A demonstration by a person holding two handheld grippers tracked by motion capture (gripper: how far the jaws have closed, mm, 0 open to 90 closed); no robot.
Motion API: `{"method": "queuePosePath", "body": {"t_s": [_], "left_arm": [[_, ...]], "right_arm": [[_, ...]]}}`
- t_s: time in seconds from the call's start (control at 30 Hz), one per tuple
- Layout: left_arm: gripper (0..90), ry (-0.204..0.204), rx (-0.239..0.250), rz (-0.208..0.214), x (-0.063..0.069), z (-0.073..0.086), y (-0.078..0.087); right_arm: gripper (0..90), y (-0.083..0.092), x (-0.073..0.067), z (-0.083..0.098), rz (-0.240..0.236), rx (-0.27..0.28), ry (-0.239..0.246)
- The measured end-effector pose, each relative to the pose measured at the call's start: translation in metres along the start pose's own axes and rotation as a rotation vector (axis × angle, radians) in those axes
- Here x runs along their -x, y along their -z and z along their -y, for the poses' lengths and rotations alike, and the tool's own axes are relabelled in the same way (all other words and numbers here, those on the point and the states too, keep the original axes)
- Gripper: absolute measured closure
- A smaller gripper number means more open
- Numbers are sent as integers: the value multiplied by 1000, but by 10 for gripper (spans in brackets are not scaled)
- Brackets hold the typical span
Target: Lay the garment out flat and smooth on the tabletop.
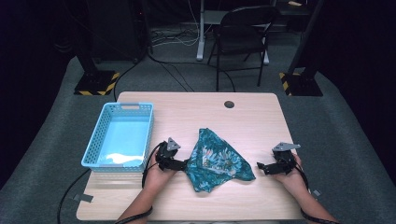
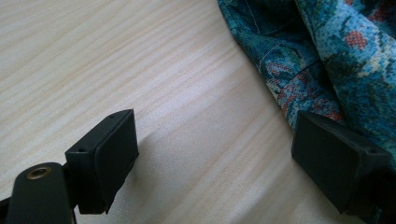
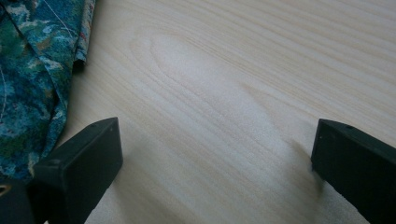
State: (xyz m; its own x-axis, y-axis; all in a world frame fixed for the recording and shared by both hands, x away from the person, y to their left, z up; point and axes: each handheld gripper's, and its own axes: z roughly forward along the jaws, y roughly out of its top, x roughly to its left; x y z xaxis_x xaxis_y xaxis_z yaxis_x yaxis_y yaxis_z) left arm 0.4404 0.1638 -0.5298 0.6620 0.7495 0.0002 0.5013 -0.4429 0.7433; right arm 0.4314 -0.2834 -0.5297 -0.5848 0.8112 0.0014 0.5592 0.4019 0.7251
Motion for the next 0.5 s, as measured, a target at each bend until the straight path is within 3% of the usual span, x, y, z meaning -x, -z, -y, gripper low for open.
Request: {"method": "queuePosePath", "body": {"t_s": [0.17,0.37,0.5], "left_arm": [[143,5,-3,-8,1,0,0],[172,26,-41,-30,4,-5,1],[183,30,-47,-1,7,-4,5]], "right_arm": [[57,2,0,1,0,12,-2],[77,2,0,1,11,16,-14],[133,3,-1,0,15,17,-15]]}}
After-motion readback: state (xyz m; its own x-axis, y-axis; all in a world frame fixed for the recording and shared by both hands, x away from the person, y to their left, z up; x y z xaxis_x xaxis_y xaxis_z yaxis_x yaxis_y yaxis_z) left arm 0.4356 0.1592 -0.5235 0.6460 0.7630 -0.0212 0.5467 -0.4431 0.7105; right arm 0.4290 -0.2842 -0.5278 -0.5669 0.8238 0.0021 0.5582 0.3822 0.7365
